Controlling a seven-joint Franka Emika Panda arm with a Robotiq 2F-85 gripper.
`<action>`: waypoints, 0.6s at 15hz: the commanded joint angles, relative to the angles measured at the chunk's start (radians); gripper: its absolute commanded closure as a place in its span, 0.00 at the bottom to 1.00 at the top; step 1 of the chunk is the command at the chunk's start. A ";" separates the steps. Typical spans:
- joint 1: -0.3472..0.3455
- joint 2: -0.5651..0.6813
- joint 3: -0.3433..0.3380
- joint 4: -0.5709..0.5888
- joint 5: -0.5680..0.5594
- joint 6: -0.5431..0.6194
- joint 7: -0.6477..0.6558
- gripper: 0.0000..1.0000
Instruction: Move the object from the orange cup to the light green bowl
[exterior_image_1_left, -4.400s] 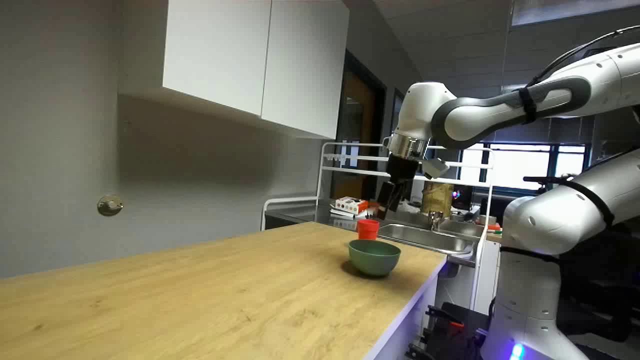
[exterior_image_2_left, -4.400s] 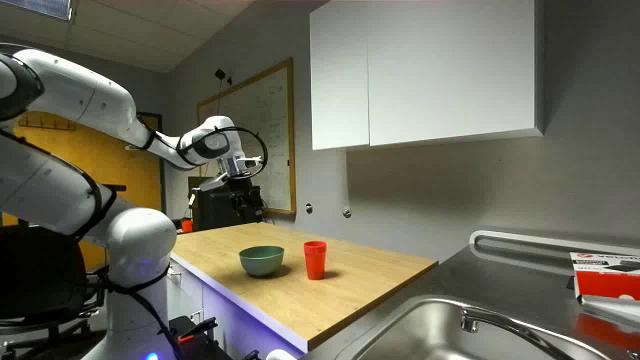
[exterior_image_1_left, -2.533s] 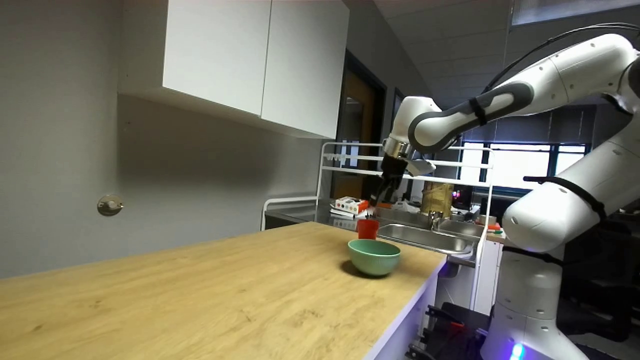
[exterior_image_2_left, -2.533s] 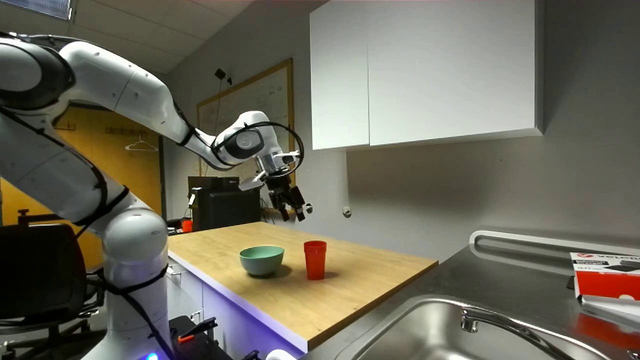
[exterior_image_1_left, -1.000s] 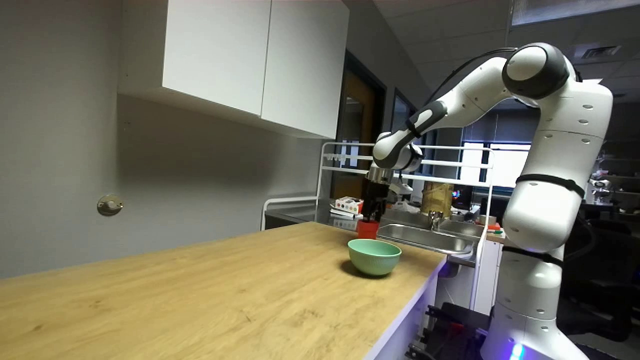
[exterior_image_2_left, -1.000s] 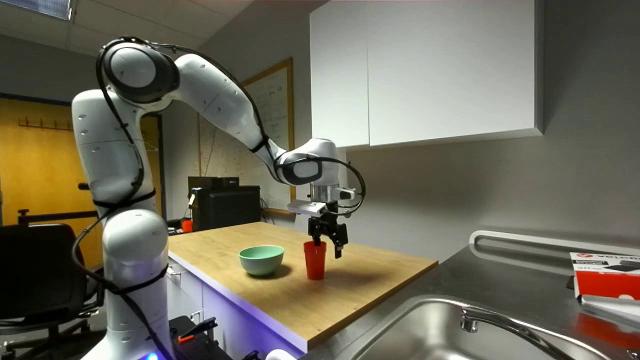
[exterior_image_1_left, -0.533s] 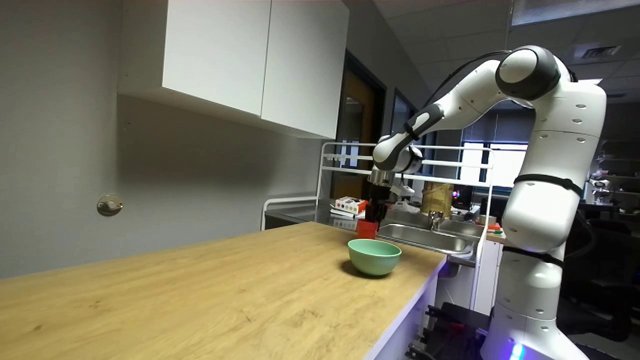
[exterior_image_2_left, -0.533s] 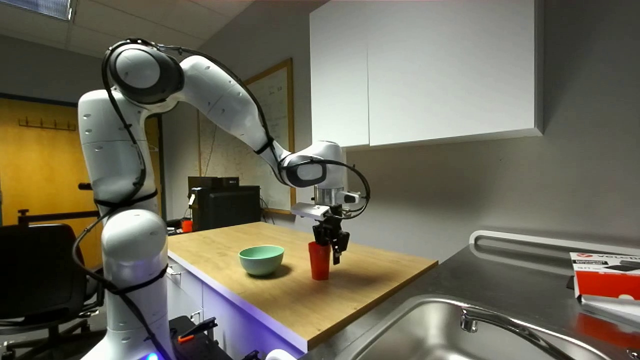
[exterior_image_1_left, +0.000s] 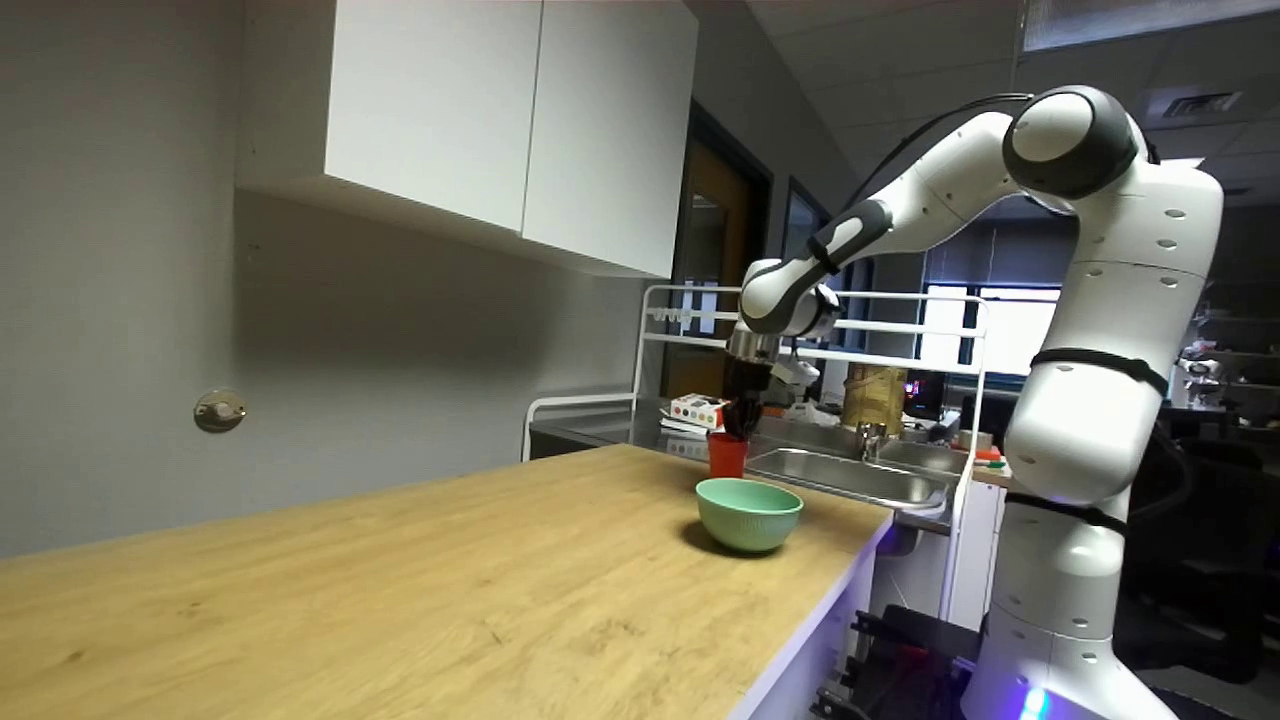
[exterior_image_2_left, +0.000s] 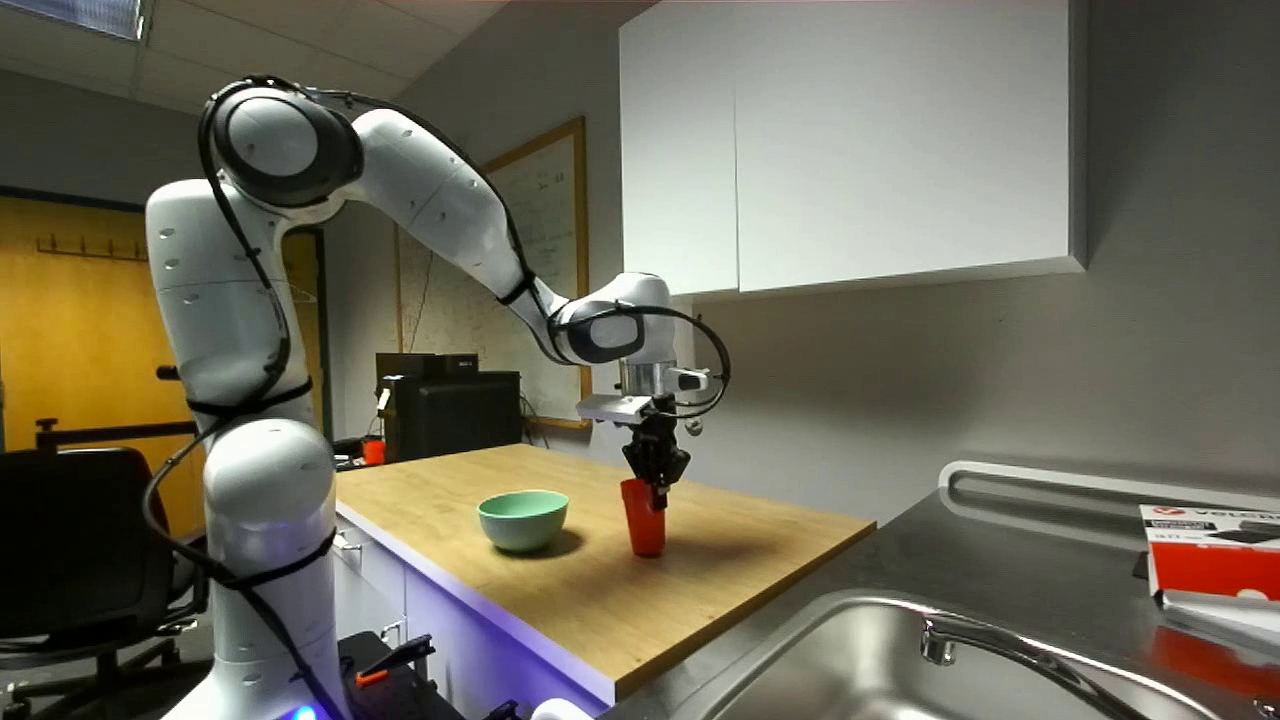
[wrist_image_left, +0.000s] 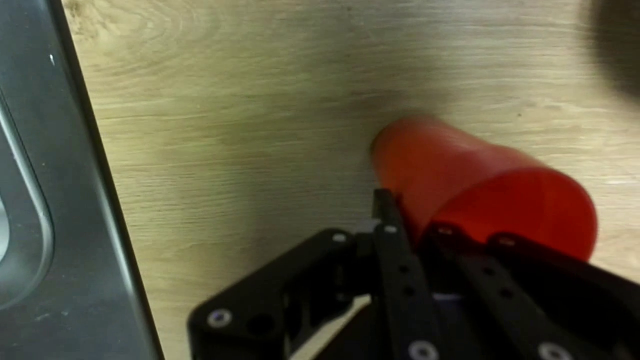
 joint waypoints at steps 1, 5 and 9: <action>0.011 -0.064 0.055 -0.026 -0.070 -0.007 0.113 0.97; 0.008 -0.154 0.118 -0.087 -0.199 -0.001 0.259 0.97; -0.004 -0.274 0.181 -0.177 -0.319 -0.027 0.403 0.97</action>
